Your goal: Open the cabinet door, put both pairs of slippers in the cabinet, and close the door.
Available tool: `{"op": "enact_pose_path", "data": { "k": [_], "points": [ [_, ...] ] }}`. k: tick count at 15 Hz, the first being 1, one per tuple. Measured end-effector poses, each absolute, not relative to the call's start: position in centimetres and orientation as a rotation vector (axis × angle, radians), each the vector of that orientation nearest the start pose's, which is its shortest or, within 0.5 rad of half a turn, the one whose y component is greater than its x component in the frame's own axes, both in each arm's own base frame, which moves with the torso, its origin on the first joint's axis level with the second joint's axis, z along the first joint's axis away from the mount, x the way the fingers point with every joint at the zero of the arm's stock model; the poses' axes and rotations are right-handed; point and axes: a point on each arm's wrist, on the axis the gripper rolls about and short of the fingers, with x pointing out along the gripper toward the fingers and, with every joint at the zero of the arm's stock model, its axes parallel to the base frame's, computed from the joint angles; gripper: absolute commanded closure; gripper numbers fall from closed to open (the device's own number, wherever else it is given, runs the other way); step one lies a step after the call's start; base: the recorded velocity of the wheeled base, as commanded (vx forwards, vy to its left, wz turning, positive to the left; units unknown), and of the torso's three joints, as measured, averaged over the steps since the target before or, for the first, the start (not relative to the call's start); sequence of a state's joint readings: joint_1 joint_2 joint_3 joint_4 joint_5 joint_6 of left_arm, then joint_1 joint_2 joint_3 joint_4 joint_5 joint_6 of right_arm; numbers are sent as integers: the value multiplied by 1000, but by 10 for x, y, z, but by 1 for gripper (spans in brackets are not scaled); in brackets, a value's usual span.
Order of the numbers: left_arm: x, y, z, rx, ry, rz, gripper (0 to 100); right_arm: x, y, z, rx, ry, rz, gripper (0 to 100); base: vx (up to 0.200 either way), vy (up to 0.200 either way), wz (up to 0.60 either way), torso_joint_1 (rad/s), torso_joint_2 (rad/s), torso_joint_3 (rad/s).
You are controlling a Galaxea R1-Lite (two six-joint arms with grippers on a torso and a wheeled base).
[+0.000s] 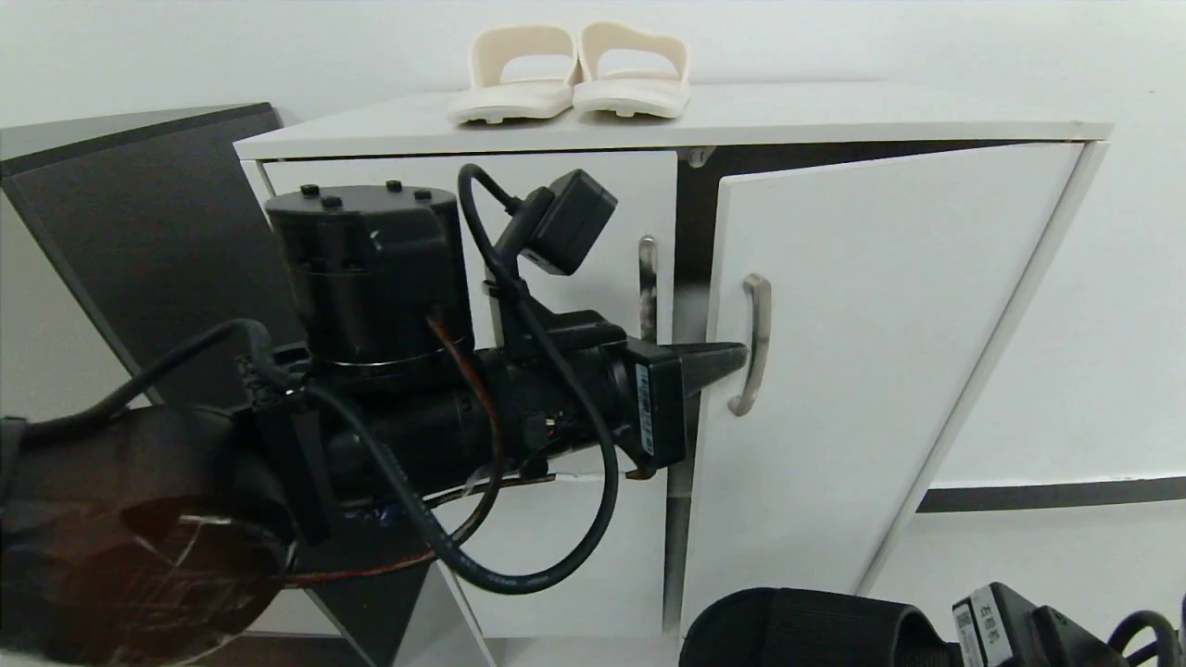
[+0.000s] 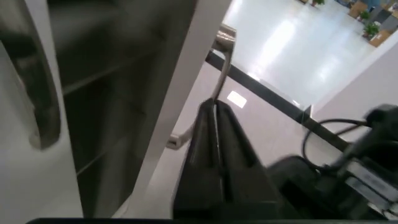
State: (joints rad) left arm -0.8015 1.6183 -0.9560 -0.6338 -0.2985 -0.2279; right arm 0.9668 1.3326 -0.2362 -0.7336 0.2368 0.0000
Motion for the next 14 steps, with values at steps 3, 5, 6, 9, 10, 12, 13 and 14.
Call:
{"op": "enact_pose_path", "data": {
  "k": [3, 5, 6, 9, 10, 12, 13, 14],
  "points": [
    [188, -206, 250, -184, 145, -1100, 100, 88, 141, 132, -157, 354, 1217, 100, 0, 0, 0, 0, 0, 0],
    [185, -197, 255, -191, 125, -1089, 100, 87, 139, 132, -157, 352, 1222, 100, 0, 0, 0, 0, 0, 0],
    [187, -195, 256, -193, 121, -1078, 100, 86, 139, 132, -158, 350, 1224, 100, 0, 0, 0, 0, 0, 0],
    [202, -197, 259, -197, 114, -1048, 100, 86, 139, 132, -159, 349, 1224, 100, 0, 0, 0, 0, 0, 0],
    [209, -200, 259, -196, 119, -1039, 100, 86, 139, 132, -159, 349, 1225, 100, 0, 0, 0, 0, 0, 0],
    [221, -208, 260, -193, 134, -1029, 100, 86, 139, 132, -160, 351, 1225, 100, 0, 0, 0, 0, 0, 0],
    [225, -212, 262, -195, 128, -1030, 100, 86, 139, 132, -160, 352, 1225, 100, 0, 0, 0, 0, 0, 0],
    [228, -216, 263, -195, 125, -1034, 100, 86, 139, 132, -160, 352, 1224, 100, 0, 0, 0, 0, 0, 0]
  ]
}}
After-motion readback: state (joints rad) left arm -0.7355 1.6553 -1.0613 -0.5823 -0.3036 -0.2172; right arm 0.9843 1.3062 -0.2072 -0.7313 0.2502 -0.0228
